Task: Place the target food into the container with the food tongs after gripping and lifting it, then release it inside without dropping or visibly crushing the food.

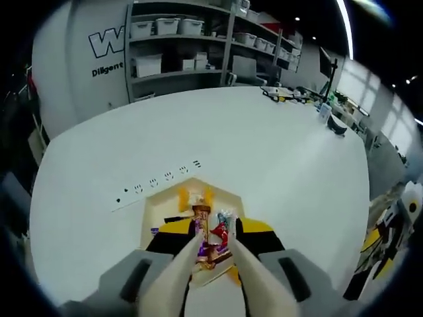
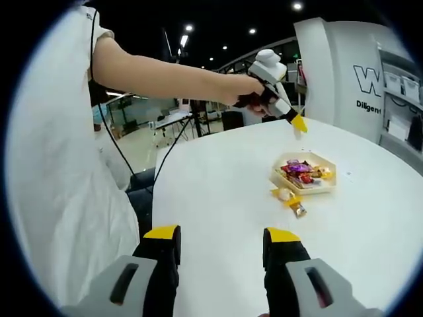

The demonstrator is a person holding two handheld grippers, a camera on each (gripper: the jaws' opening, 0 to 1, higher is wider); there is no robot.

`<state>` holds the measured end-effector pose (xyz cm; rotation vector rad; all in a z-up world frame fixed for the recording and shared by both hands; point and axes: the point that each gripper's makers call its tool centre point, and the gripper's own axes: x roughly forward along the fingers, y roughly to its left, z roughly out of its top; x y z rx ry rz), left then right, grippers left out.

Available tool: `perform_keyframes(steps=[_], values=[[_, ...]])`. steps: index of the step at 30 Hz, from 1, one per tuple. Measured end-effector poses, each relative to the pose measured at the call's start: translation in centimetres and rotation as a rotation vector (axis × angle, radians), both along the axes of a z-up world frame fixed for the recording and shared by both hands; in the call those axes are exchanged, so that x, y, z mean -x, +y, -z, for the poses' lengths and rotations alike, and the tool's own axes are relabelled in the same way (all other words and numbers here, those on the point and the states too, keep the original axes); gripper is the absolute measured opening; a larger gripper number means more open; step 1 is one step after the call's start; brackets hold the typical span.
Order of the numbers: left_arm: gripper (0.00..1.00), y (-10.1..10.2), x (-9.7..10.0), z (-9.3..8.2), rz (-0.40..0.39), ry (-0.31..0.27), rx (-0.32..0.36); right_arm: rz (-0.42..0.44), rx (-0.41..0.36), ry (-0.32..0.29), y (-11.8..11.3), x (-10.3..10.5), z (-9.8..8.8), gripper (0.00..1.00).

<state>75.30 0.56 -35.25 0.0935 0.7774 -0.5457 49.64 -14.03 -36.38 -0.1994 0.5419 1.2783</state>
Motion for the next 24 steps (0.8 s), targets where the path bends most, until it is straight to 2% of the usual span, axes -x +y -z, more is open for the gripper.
perform_keyframes(steps=[9,14,24], values=[[0.22,-1.7,2.7,2.2,0.116,0.011,-0.047,0.000,0.001,0.000,0.0,-0.1,0.0,0.47],[0.22,-2.5,4.0,3.1,0.165,0.018,-0.046,-0.001,0.002,0.003,0.0,0.0,0.2,0.47],[0.22,-4.4,6.3,4.1,0.336,-0.024,-0.086,0.000,0.000,0.002,0.0,0.0,0.2,0.47]])
